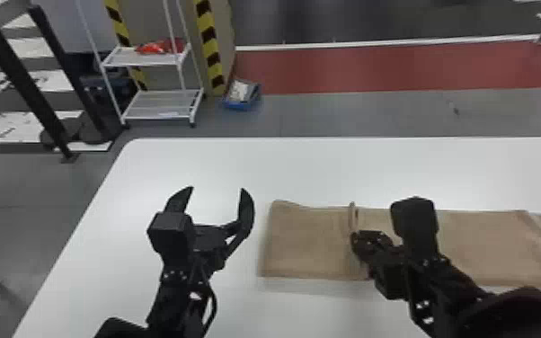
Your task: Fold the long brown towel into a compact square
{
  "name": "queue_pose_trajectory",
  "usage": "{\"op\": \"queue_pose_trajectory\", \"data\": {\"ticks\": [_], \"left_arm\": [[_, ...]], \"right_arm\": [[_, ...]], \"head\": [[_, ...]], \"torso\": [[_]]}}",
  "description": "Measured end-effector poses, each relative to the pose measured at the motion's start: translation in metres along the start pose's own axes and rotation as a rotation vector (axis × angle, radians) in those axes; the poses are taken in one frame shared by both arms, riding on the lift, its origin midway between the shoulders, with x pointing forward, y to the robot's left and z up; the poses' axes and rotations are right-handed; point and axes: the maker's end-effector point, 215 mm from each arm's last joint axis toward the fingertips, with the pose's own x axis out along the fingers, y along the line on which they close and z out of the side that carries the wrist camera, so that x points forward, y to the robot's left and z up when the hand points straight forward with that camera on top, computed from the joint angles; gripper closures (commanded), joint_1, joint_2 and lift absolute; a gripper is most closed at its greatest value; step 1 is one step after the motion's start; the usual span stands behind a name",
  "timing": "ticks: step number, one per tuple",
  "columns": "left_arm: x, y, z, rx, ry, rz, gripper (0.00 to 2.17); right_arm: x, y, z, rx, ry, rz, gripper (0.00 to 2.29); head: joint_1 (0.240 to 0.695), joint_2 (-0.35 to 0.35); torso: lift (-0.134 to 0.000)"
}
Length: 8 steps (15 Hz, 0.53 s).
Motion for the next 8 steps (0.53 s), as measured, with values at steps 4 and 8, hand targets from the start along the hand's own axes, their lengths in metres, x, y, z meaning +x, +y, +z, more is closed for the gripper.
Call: {"op": "queue_pose_trajectory", "data": {"ticks": [4,8], "left_arm": [[-0.001,-0.001,0.001,-0.002,-0.005,-0.001,0.04],[-0.001,-0.001,0.001,-0.001,-0.005,-0.005,0.04]], "right_arm": [[0.001,-0.001,-0.003,-0.027,0.032,-0.012,0.92],[-0.001,0.011,-0.001,-0.034,0.032,0.007,0.92]], "head": [[0.695,0.121],[0.695,0.133]], "torso": [[-0.115],[-0.115]]}}
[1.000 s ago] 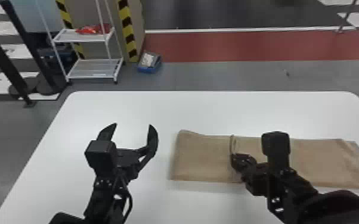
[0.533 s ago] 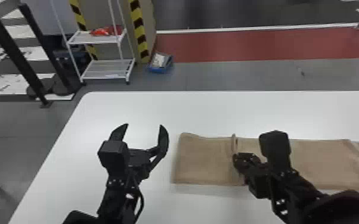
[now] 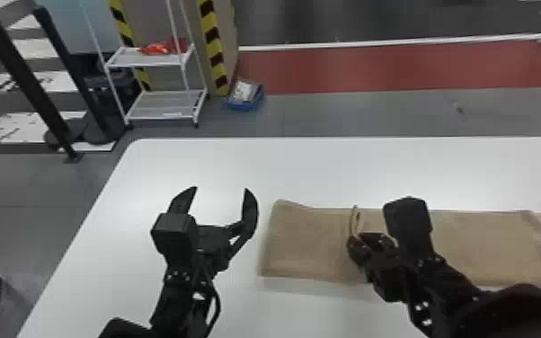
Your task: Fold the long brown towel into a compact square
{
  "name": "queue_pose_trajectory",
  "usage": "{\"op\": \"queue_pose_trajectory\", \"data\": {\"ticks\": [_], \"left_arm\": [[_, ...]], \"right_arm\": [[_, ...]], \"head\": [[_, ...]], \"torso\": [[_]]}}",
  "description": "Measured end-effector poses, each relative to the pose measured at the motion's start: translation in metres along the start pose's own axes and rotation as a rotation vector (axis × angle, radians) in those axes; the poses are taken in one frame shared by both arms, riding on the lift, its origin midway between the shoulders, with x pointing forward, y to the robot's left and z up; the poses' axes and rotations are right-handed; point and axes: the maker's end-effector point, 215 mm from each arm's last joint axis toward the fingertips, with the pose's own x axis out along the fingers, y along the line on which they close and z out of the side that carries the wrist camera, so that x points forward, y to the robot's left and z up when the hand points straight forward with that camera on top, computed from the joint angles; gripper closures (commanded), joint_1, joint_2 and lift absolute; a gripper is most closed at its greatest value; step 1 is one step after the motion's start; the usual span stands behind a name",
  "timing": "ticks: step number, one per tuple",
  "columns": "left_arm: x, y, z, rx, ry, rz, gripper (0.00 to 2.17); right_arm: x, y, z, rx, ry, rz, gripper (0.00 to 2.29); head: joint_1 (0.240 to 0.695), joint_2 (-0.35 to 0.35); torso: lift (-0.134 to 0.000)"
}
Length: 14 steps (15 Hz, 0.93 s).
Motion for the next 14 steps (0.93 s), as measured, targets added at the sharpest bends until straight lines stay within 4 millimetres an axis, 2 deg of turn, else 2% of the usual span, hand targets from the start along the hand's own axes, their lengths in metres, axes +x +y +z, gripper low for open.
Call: {"op": "queue_pose_trajectory", "data": {"ticks": [2,3,4,6,9,12,14], "left_arm": [[0.0,0.0,-0.001,0.001,0.001,0.0,0.04],[-0.001,0.0,-0.001,0.002,0.002,-0.001,0.04],[-0.001,0.001,-0.002,0.003,0.004,0.0,0.04],[-0.003,0.001,-0.002,0.003,0.003,0.0,0.04],[-0.003,0.002,-0.002,0.004,0.003,0.001,0.04],[-0.003,0.004,0.003,0.0,-0.011,0.004,0.04],[-0.003,0.009,0.009,-0.003,-0.025,0.011,0.04]], "right_arm": [[-0.002,0.006,-0.002,-0.006,0.009,0.009,0.92],[-0.002,0.009,-0.003,-0.011,0.015,0.011,1.0],[-0.002,0.011,-0.006,-0.017,0.025,0.011,1.25],[-0.002,0.01,-0.008,-0.021,0.036,0.008,1.39],[-0.005,0.001,0.002,-0.003,0.009,0.008,1.42],[-0.031,-0.025,0.033,0.054,-0.078,0.0,1.42],[-0.064,-0.064,0.049,0.115,-0.119,-0.009,1.42]], "head": [[0.695,0.14],[0.695,0.142],[0.695,0.145],[0.695,0.145],[0.695,0.138],[0.695,0.12],[0.695,0.075]], "torso": [[-0.115],[-0.115],[-0.115],[-0.115],[-0.115],[-0.115],[-0.115]]}}
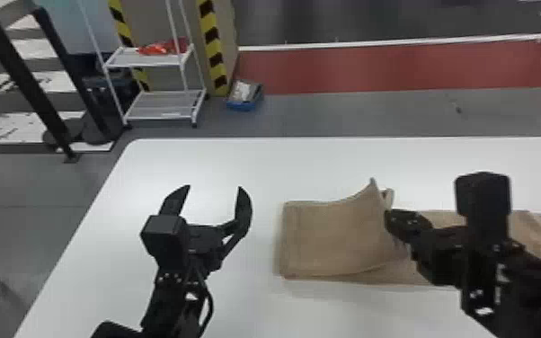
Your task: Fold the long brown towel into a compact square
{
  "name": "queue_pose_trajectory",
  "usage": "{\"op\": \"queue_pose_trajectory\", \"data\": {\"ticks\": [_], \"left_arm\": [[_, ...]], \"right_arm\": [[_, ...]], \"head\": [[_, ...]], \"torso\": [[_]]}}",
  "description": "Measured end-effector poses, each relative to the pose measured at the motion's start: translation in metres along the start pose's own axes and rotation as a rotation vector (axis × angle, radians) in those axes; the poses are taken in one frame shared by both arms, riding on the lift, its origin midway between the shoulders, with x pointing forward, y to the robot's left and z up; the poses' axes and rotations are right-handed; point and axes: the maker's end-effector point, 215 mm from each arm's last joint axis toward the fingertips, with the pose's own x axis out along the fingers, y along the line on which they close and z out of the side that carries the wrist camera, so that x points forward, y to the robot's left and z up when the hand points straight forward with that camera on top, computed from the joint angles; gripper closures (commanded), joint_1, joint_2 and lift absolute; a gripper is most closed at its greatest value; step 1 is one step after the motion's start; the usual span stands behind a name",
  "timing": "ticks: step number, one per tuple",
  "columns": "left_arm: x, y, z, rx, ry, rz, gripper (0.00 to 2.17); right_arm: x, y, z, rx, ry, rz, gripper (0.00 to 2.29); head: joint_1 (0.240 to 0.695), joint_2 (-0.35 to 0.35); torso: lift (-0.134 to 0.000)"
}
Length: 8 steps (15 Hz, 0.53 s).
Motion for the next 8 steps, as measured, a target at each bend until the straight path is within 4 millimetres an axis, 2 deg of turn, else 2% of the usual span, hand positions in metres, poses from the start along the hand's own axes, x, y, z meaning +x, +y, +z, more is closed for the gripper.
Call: {"op": "queue_pose_trajectory", "data": {"ticks": [2,3,5,6,8], "left_arm": [[-0.001,0.004,0.004,-0.005,-0.011,0.007,0.04],[-0.002,0.005,0.005,-0.007,-0.014,0.008,0.04],[-0.002,0.004,0.006,-0.009,-0.016,0.006,0.04],[-0.002,0.001,0.006,-0.011,-0.017,0.002,0.04],[-0.001,-0.004,0.007,-0.012,-0.017,-0.005,0.04]], "right_arm": [[-0.026,-0.046,0.002,0.056,0.016,-0.001,1.42],[-0.036,-0.077,-0.006,0.093,0.038,-0.018,1.42],[-0.038,-0.124,-0.035,0.156,0.096,-0.063,1.42],[-0.033,-0.137,-0.048,0.159,0.119,-0.079,1.42],[-0.026,-0.14,-0.053,0.141,0.127,-0.076,1.42]], "head": [[0.695,0.03],[0.695,0.007],[0.695,-0.08],[0.695,-0.094],[0.695,-0.107]], "torso": [[-0.115],[-0.115],[-0.115],[-0.115],[-0.115]]}}
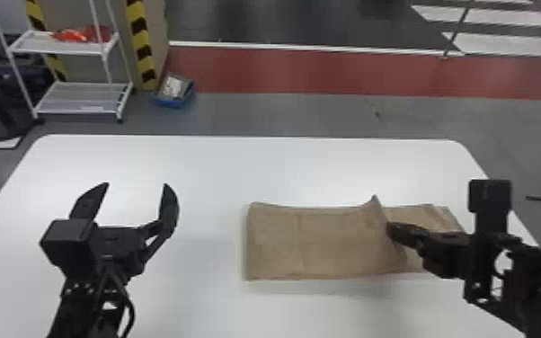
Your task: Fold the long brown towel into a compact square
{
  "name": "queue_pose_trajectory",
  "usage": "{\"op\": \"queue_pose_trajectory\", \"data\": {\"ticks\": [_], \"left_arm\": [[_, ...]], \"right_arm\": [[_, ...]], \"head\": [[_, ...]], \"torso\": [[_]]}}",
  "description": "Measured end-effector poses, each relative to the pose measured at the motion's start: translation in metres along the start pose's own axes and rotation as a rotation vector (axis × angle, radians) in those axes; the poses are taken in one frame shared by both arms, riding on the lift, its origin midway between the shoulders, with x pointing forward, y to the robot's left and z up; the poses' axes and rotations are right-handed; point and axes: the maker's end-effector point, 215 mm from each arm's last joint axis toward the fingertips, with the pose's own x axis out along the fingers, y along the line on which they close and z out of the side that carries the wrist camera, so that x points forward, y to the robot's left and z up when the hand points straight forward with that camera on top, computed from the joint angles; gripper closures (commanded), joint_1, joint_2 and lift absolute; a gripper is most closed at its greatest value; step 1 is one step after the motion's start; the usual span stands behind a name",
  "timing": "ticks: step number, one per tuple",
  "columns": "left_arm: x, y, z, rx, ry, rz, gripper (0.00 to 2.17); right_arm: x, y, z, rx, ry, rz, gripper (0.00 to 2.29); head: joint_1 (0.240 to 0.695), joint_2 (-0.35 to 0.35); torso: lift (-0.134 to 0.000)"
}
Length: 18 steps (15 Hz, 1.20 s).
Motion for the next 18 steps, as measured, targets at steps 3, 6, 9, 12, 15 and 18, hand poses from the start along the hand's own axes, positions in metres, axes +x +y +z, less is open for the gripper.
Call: {"op": "queue_pose_trajectory", "data": {"ticks": [3,6,9,12,15,18], "left_arm": [[0.001,0.001,0.001,0.003,0.002,0.001,0.04],[0.0,0.003,-0.002,0.005,0.007,0.005,0.04],[0.001,-0.001,-0.004,0.004,0.01,-0.003,0.04],[0.002,-0.002,-0.005,0.009,0.016,-0.004,0.04],[0.002,0.004,-0.006,0.013,0.02,0.004,0.04],[0.002,0.006,-0.009,0.014,0.028,0.007,0.04]], "right_arm": [[-0.023,-0.017,0.027,0.018,-0.05,-0.005,1.42],[-0.04,-0.059,0.034,0.054,-0.054,-0.055,1.42],[-0.016,-0.066,0.009,0.023,0.002,-0.067,1.42],[-0.025,-0.056,0.034,-0.007,-0.045,-0.032,1.42],[-0.063,-0.092,0.068,0.049,-0.117,-0.061,1.42],[-0.063,-0.118,0.052,0.059,-0.078,-0.092,1.42]], "head": [[0.695,-0.13],[0.695,-0.167],[0.695,-0.188],[0.695,-0.175],[0.695,-0.206],[0.695,-0.244]], "torso": [[-0.115],[-0.115],[-0.115],[-0.115],[-0.115],[-0.115]]}}
